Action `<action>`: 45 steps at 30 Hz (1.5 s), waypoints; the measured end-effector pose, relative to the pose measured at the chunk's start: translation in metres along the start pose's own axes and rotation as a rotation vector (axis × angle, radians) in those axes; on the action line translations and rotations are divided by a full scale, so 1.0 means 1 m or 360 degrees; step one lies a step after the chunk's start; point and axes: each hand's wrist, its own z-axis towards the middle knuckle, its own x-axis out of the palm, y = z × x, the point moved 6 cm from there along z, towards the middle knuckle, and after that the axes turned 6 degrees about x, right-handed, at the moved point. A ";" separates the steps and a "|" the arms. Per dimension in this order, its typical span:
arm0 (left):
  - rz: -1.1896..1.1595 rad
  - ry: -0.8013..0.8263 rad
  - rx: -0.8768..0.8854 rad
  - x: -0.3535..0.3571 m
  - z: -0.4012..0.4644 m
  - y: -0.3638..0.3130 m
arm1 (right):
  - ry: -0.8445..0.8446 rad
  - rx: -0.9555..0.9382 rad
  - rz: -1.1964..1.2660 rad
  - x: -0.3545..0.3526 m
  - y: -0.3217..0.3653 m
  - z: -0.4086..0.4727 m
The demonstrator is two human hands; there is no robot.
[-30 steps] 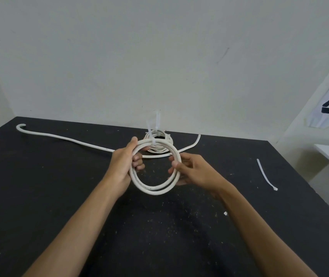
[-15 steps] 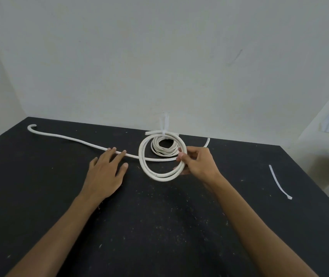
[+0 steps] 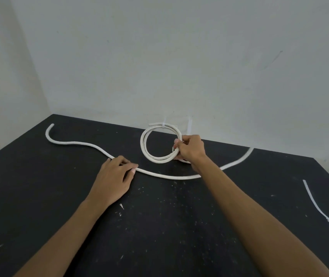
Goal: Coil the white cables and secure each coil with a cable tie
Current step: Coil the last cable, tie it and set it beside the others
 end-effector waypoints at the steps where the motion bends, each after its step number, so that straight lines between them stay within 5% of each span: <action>1: -0.0051 -0.0039 -0.0002 -0.003 -0.004 0.002 | 0.0026 0.0002 -0.0016 0.007 -0.001 0.002; 10: -0.0182 -0.0132 -0.0031 -0.005 -0.011 0.003 | 0.0077 0.0155 -0.0033 0.049 -0.015 0.012; 16: -0.0105 -0.0181 0.0056 -0.003 -0.012 0.002 | -0.0018 -0.0218 -0.0764 0.031 -0.011 -0.028; 23: -0.0024 -0.0139 0.0041 -0.004 -0.011 -0.004 | 0.0349 -0.0444 -0.0993 -0.018 -0.043 -0.091; 28: -0.0101 -0.0211 -0.0060 -0.013 -0.015 -0.013 | 0.0292 -0.0534 -0.1202 -0.063 -0.067 -0.097; 34: -0.0077 -0.0390 0.0032 -0.037 -0.003 -0.055 | 0.0067 -0.0571 -0.0821 -0.108 -0.060 -0.102; 40: 0.0083 -0.0280 0.0392 -0.055 0.038 -0.139 | -0.0120 -0.0633 -0.0377 -0.129 -0.044 -0.113; 45: 0.0254 -0.0451 0.0268 -0.071 0.054 -0.171 | -0.0276 -0.0659 -0.0253 -0.161 -0.031 -0.120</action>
